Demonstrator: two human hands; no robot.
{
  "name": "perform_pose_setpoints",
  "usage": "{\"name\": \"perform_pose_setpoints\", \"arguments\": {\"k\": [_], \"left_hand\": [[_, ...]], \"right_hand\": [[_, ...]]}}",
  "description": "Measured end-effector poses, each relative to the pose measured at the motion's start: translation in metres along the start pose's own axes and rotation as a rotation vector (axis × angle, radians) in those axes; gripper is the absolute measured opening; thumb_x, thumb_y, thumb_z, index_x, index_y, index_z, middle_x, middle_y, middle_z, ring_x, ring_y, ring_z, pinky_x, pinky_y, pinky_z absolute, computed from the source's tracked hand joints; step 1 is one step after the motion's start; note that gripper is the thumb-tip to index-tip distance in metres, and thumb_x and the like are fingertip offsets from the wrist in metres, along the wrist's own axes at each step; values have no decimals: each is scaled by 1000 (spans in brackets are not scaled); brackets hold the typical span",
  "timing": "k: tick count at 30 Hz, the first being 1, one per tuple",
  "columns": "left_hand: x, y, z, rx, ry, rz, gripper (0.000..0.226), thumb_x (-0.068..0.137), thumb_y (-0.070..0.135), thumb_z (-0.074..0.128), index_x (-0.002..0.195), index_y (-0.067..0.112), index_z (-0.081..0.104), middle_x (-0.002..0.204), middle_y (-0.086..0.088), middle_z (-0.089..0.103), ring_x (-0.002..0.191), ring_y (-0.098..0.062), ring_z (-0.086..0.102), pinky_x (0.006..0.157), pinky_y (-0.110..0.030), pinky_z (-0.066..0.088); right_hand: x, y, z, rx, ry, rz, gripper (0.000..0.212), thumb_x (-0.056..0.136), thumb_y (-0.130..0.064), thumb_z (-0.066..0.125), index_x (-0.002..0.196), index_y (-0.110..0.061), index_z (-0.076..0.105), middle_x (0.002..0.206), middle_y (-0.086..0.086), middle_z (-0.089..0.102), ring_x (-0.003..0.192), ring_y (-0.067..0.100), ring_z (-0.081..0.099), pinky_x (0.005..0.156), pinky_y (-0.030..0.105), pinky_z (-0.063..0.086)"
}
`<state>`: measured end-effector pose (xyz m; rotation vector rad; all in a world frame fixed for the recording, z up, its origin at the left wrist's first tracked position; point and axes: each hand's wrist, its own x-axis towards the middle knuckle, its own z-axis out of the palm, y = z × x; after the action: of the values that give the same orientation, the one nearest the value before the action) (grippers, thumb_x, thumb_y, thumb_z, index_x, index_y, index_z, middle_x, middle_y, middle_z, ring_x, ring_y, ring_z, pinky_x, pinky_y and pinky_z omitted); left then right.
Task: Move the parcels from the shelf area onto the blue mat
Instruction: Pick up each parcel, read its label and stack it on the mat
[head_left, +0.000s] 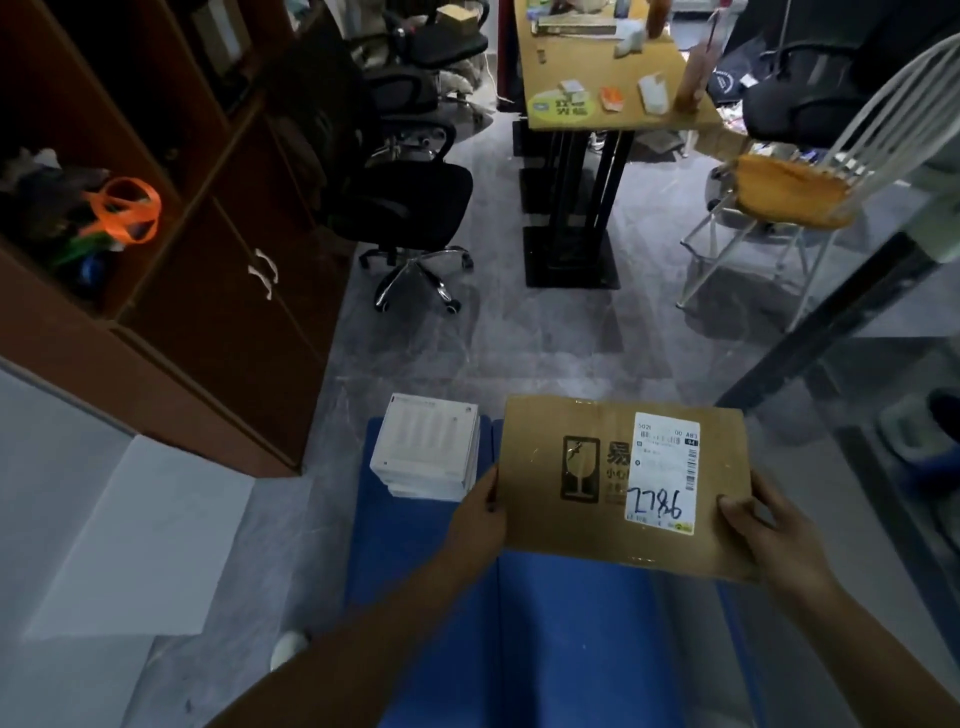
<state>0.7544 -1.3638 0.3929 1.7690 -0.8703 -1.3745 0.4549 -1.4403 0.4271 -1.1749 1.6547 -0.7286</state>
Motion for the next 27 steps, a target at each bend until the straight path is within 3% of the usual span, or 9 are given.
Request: {"name": "perform_pose_setpoints", "arguments": {"k": [4,9,12,14,17,20,22,25,27], "left_hand": [[117,-54,11,-127,67,-117,19,102,15,45,118,19,35,114,-6,54,85,-5,53,59,-9,46],[271,-154,28,-160,-3,-144,16,102,29,46,109,18,38,96,-3,51,72,-7,49,45,-7,41],[340,-214,29,-129,-22,-130,12,100,24,48,94,24,38,92,-5,49,69,-8,45,42,-8,37],[375,-251,30,-76,-80,-113,14,98,15,51,89,11,41,90,-14,48,68,-13,42,49,-17,38],[415,-295,39,-64,-114,-110,15,91,0,53,102,-8,48,102,-27,54,75,-26,44,61,-32,39],[433,-322,46,27,23,-152,44,89,-4,46,133,1,39,130,-26,47,81,-18,52,51,-20,40],[433,-336,50,85,45,-93,70,94,1,48,153,14,13,154,-12,29,105,-9,50,56,-5,41],[420,-339,58,119,-5,-37,92,96,3,51,153,23,-19,164,5,-9,123,8,23,65,13,27],[411,-335,64,211,-8,-46,95,96,6,52,150,15,-25,160,2,-26,143,-2,-2,88,14,6]], "right_hand": [[89,42,61,-19,52,30,55,89,-26,68,140,-34,49,128,7,60,113,29,59,95,49,49],[211,148,155,56,233,93,52,92,-11,62,139,-31,51,130,0,58,112,19,56,81,30,47],[273,205,217,78,302,130,55,93,0,54,141,-27,48,137,-1,54,118,17,54,93,31,47],[305,239,250,76,338,158,60,91,6,49,143,-25,47,139,0,53,121,18,52,102,34,43],[349,278,281,42,306,200,66,88,11,46,145,-24,44,143,2,49,122,17,49,99,30,40],[377,314,299,21,194,226,71,86,18,47,147,-16,39,147,3,44,130,22,45,107,42,41],[392,332,304,33,171,220,73,85,20,44,148,-16,37,149,1,43,133,21,44,108,48,39],[407,345,301,106,170,203,74,85,21,41,146,-19,41,146,-1,48,131,22,47,104,48,42],[407,346,295,102,107,196,74,86,19,45,146,-23,41,144,-1,50,126,24,51,89,42,48]]}}
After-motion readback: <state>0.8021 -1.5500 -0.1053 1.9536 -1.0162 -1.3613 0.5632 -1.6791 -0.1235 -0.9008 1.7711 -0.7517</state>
